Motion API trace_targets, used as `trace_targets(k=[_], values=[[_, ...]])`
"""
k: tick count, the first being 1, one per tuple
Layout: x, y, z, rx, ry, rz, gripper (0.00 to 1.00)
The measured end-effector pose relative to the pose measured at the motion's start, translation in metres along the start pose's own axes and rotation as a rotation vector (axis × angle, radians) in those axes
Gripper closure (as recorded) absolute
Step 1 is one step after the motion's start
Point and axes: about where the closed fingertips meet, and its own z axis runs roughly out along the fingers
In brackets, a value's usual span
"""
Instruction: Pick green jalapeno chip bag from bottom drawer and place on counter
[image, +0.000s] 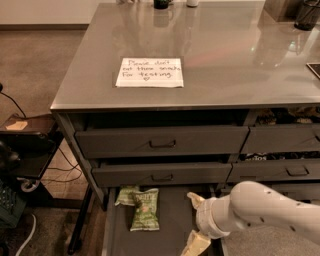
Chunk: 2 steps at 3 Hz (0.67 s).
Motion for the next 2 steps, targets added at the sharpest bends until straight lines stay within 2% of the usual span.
trace_targets(k=[1,2], values=[[0.0245,-0.0085,0.0797,0.023,-0.048,0.018,0.00],[0.0245,-0.0085,0.0797,0.023,-0.048,0.018,0.00]])
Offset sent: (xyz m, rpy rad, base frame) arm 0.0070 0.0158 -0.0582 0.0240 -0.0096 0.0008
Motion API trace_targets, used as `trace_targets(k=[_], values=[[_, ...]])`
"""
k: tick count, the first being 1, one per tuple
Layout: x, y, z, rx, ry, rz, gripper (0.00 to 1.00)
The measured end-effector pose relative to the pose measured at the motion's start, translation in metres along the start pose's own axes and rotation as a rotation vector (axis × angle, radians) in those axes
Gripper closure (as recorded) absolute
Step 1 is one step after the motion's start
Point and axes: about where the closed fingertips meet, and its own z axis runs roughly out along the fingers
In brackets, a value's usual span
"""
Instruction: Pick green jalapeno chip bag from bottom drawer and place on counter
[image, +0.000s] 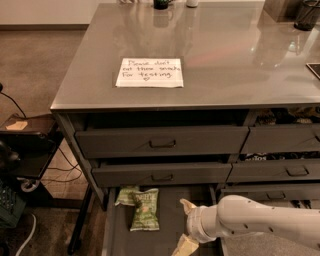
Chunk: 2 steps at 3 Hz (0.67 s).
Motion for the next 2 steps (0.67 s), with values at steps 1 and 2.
trace_targets(k=[1,2], values=[[0.010,-0.001,0.014,0.010,-0.016,-0.002,0.00],[0.022,-0.029,0.072,0.082,-0.084,-0.083,0.00]])
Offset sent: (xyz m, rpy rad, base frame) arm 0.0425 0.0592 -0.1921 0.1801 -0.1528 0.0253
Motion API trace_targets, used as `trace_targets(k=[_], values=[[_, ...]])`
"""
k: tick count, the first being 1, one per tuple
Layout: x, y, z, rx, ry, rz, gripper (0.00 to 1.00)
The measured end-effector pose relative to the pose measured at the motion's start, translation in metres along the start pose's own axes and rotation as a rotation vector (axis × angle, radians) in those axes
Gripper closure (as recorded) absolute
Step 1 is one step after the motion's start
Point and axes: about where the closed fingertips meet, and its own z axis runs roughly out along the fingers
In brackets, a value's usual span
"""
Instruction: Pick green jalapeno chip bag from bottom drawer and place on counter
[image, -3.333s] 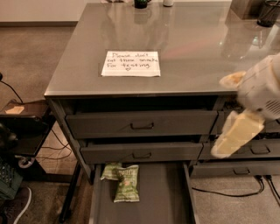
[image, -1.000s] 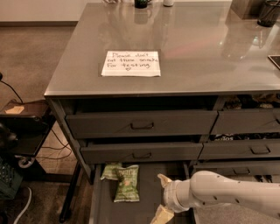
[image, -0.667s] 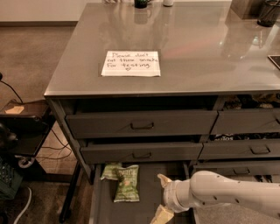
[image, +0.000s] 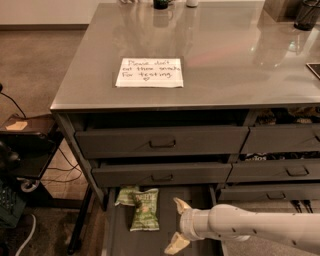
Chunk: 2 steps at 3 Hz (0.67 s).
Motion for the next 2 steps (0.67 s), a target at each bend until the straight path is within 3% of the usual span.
trace_targets(k=[1,2], values=[[0.006,-0.020,0.062,0.031,-0.066,-0.054,0.00],[0.022,-0.019,0.128,-0.001,-0.109,-0.016,0.00]])
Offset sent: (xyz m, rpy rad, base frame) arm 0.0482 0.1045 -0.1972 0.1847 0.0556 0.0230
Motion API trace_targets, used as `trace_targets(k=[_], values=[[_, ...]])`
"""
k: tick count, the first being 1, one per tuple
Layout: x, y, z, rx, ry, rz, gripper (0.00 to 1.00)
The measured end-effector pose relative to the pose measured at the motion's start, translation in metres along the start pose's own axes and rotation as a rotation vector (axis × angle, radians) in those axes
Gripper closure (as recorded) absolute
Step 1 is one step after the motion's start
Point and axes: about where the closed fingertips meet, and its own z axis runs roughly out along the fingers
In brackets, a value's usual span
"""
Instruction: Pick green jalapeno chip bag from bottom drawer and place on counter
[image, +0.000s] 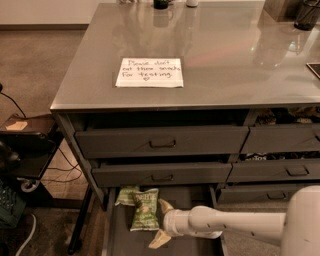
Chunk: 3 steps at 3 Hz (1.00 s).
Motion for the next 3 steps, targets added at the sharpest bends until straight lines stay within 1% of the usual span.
trace_targets(k=[1,2,3], values=[[0.024,0.013,0.049,-0.048,-0.027,0.067,0.00],[0.031,0.014,0.056,-0.044,-0.030,0.087,0.00],[0.045,0.015,0.060,-0.024,-0.029,0.102,0.00]])
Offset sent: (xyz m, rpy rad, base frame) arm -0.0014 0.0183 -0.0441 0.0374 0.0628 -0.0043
